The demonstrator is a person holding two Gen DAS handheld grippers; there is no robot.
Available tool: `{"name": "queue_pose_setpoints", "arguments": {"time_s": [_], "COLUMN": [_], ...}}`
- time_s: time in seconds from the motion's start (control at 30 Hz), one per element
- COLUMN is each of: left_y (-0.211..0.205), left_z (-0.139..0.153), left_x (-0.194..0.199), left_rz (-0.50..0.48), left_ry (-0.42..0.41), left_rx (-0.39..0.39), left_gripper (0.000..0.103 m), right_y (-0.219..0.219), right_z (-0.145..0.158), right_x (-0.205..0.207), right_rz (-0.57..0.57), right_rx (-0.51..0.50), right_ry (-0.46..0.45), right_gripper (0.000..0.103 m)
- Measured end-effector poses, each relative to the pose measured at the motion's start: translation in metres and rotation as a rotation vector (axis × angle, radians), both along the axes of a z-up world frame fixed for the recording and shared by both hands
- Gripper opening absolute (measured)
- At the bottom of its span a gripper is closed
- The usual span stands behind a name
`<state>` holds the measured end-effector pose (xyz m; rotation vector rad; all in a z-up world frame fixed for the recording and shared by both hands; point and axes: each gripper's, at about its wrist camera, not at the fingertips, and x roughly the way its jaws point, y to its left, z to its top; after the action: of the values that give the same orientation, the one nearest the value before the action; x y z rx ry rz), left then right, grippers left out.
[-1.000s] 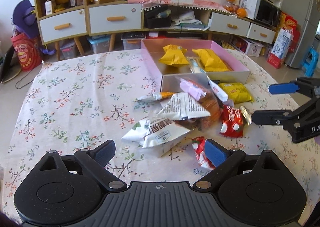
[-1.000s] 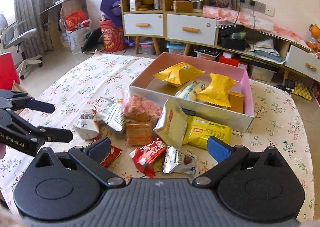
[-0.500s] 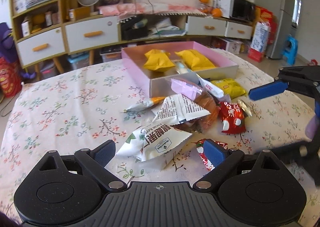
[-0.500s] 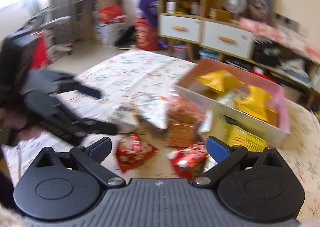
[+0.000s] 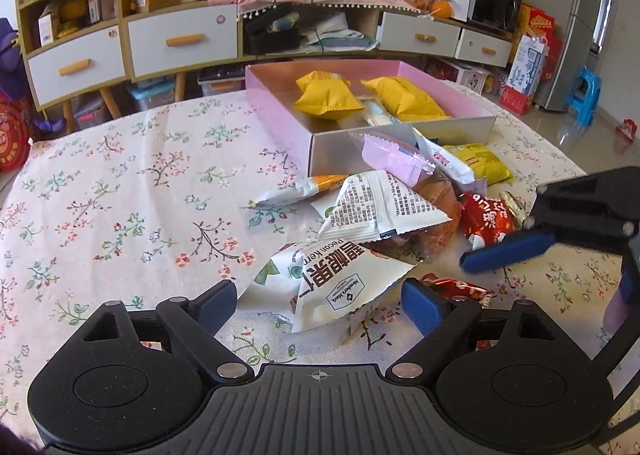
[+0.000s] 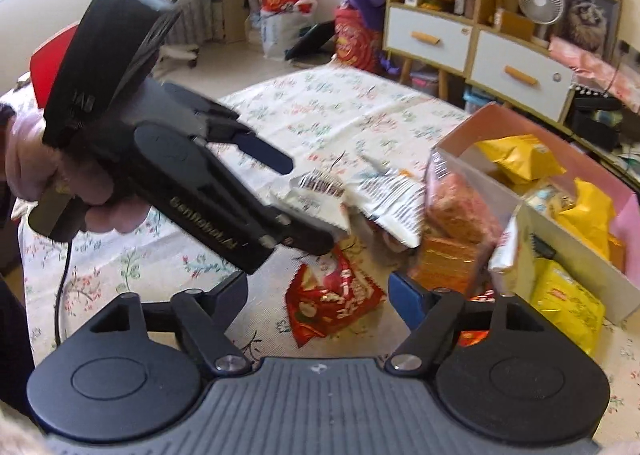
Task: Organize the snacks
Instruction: 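Grasp the white printed snack bag with the left gripper while the right gripper grasps a red packet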
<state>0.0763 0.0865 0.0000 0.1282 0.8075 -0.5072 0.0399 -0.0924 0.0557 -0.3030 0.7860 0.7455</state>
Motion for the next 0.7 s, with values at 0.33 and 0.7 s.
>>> {"name": "queue_pose_setpoints", "arguments": {"time_s": [0.33, 0.7], "left_y": [-0.009, -0.012], "left_z": [-0.009, -0.004], "left_x": [0.010, 0.007], "left_rz": [0.040, 0.057], "left_ry": [0.024, 0.005], "left_rx": [0.043, 0.065], "left_gripper": [0.086, 0.068], "right_y": [0.004, 0.005], "right_z": [-0.011, -0.005], "right_x": [-0.001, 0.000], "right_rz": [-0.028, -0.024], "right_rx": [-0.064, -0.062], "right_ry": [-0.004, -0.040], "right_gripper": [0.056, 0.039]}}
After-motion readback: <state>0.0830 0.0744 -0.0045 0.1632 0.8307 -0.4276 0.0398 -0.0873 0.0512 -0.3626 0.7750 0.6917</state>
